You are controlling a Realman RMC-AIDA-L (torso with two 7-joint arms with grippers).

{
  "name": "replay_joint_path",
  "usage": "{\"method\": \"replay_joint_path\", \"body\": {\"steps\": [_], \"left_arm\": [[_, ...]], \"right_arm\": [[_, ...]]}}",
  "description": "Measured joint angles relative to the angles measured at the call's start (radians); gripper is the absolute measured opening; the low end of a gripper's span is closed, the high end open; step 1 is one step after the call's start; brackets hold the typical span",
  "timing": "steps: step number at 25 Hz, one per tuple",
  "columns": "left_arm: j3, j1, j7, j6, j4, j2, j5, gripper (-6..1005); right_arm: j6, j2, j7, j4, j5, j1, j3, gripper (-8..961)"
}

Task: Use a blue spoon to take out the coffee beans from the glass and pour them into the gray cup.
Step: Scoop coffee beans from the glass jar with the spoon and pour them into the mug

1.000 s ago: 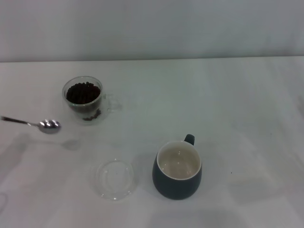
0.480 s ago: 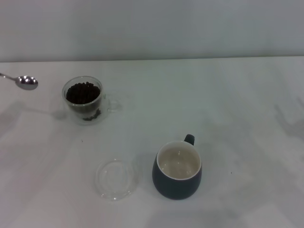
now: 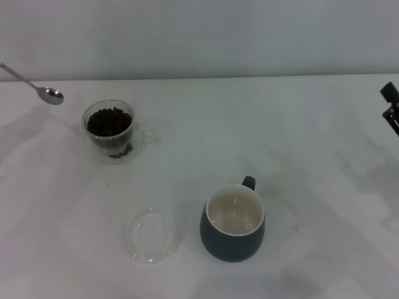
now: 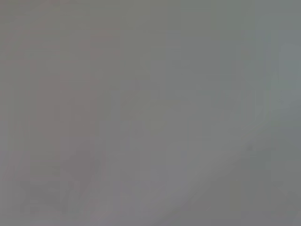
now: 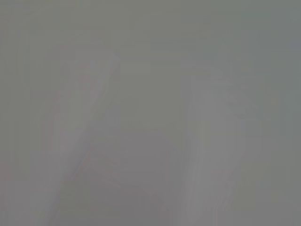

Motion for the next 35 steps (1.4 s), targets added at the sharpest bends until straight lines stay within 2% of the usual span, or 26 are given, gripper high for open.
{"method": "replay_joint_path", "body": {"steps": [6, 12, 21, 25, 27, 28, 35], "left_arm": [[0.0, -0.082, -0.057, -0.087, 0.032, 0.0, 0.136, 136], [0.0, -0.162, -0.105, -0.128, 0.04, -0.01, 0.276, 136], [0.0, -0.202, -0.135, -0.179, 0.043, -0.033, 0.411, 136], [0.0, -0.212, -0.125, -0.19, 0.068, -0.059, 0.466, 136], [0.0, -0.212, -0.117, -0.199, 0.103, -0.085, 0.495, 136], [0.0, -0.212, -0.117, -0.199, 0.103, -0.085, 0.495, 136], [0.002, -0.22, -0.112, -0.249, 0.124, -0.128, 0.561, 136]], "right_arm": [[-0.015, 0.0, 0.038, 0.0, 0.0, 0.0, -0.056, 726], [-0.026, 0.0, 0.074, 0.001, 0.0, 0.0, -0.08, 726], [-0.027, 0.0, 0.092, 0.011, 0.0, 0.001, -0.094, 726], [-0.023, 0.0, 0.1, 0.012, 0.0, 0.006, -0.094, 726], [-0.022, 0.0, 0.1, 0.012, 0.0, 0.007, -0.094, 726], [-0.02, 0.0, 0.101, 0.012, 0.0, 0.007, -0.094, 726], [-0.015, 0.0, 0.11, 0.012, 0.0, 0.008, -0.094, 727]]}}
